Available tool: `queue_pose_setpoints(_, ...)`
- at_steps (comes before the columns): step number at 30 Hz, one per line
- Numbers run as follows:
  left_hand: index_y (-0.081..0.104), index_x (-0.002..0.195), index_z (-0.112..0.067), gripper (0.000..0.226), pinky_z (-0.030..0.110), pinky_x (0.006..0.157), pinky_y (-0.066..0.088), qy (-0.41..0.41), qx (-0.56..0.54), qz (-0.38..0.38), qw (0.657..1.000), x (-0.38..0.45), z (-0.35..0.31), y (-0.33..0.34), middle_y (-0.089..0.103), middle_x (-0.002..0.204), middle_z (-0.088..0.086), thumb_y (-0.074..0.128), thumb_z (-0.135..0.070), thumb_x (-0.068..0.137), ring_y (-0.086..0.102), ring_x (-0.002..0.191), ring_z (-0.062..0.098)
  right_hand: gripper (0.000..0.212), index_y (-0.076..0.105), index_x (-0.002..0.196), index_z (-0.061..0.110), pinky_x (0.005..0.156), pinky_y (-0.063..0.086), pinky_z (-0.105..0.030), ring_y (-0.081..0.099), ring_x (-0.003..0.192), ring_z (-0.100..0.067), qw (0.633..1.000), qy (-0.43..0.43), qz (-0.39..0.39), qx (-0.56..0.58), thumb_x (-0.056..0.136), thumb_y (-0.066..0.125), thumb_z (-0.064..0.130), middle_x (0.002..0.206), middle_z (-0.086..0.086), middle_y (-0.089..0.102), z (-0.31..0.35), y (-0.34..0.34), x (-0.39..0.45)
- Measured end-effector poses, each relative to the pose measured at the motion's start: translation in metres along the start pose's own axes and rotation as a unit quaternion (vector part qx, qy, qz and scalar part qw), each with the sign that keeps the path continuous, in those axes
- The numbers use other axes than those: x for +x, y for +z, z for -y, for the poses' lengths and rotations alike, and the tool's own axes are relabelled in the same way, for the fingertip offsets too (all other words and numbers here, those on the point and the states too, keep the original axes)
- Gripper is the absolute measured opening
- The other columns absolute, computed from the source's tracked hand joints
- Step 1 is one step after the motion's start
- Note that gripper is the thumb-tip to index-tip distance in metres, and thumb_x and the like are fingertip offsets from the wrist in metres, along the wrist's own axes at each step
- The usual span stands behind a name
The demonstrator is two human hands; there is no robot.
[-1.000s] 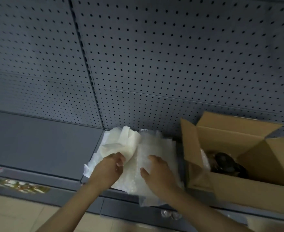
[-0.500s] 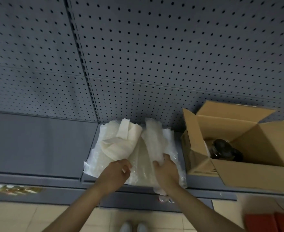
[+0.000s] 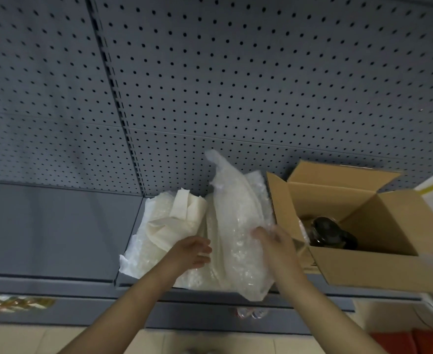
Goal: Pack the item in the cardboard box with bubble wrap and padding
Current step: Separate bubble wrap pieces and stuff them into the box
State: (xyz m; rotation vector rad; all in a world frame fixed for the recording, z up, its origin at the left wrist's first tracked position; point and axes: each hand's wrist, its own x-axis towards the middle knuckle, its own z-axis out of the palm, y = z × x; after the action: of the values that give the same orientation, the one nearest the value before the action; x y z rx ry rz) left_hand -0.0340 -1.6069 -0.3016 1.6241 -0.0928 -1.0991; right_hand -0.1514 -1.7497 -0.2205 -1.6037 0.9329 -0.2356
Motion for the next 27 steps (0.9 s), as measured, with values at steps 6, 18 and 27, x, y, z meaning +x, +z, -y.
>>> queue_pose_setpoints(6,0.064,0.111,-0.023,0.029,0.025,0.073,0.058,0.063,-0.138,0.065,0.986,-0.033,-0.030,0.002,0.076,0.101,-0.004,0.040,-0.035,0.099,0.072,0.093,0.012,0.023,0.069,0.100,0.011,0.076,0.053,-0.041,0.069,0.088,-0.030,0.960,0.020,0.131,0.248,0.086,0.053,0.019,0.092,-0.010,0.073,0.049,-0.046,-0.010)
queue_pose_setpoints(18,0.045,0.141,-0.028,0.088,0.047,0.109,0.039,0.132,-0.184,0.041,0.973,-0.042,-0.067,-0.015,0.056,0.139,0.001,0.048,-0.077,0.068,0.053,0.128,0.022,0.019,0.069,0.104,0.022,0.070,0.056,-0.034,0.073,0.088,-0.022,0.968,0.000,0.119,0.219,0.087,0.061,0.018,0.099,-0.005,0.076,0.030,-0.049,0.001)
queue_pose_setpoints(27,0.051,0.137,-0.020,0.068,0.050,0.111,0.035,0.162,-0.180,-0.021,0.970,-0.044,-0.079,-0.032,0.058,0.136,0.005,0.037,-0.066,0.088,0.053,0.126,0.027,0.028,0.065,0.111,0.021,0.064,0.057,-0.028,0.073,0.086,-0.019,0.979,-0.002,0.134,0.156,0.089,0.057,0.006,0.096,0.000,0.076,0.027,-0.049,0.003)
